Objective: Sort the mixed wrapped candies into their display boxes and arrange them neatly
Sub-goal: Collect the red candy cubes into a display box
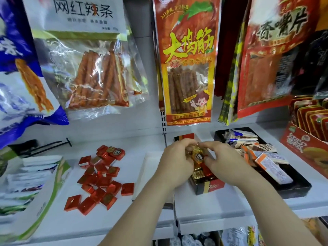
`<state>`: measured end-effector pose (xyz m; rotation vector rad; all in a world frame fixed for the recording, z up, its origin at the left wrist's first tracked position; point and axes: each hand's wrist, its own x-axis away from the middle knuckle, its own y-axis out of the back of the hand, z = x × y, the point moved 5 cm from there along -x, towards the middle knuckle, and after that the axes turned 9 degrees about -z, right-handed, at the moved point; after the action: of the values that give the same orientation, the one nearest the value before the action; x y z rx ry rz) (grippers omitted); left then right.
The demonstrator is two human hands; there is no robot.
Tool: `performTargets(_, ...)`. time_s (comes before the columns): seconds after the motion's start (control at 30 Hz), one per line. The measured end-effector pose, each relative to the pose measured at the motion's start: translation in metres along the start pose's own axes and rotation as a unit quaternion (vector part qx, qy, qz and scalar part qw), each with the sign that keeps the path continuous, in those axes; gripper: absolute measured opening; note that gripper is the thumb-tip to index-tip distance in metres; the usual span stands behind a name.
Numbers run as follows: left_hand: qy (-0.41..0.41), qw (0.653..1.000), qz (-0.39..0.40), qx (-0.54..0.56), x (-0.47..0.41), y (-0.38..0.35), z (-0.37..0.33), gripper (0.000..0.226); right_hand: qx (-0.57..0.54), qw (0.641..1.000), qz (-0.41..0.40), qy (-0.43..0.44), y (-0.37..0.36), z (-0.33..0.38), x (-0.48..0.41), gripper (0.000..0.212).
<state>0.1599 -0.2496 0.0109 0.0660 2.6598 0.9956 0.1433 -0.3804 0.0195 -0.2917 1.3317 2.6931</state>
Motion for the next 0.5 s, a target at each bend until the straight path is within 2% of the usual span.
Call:
performTargets(0.1,-0.005,0.998,-0.021,-0.065,0.002,0.026,0.012,0.038,-0.011,1.000,-0.009,0.009,-0.006,0.019,-0.002,0.042)
performTargets(0.2,0.031,0.989,-0.001,-0.144,0.006,0.058,0.040,0.036,-0.015,0.998,0.007,0.059,-0.025,0.047,-0.001,0.039)
performTargets(0.3,0.101,0.977,0.037,-0.186,0.016,0.093,0.072,0.036,-0.023,0.989,0.076,0.128,-0.055,0.080,0.011,0.043)
performTargets(0.4,0.181,0.950,0.069,-0.246,0.033,0.133,0.103,0.035,0.028,0.968,0.143,0.202,-0.090,0.110,0.026,0.053)
performTargets(0.5,0.242,0.923,0.123,-0.273,0.051,0.157,0.126,0.051,0.089,0.948,0.189,0.239,-0.119,0.127,0.037,0.057)
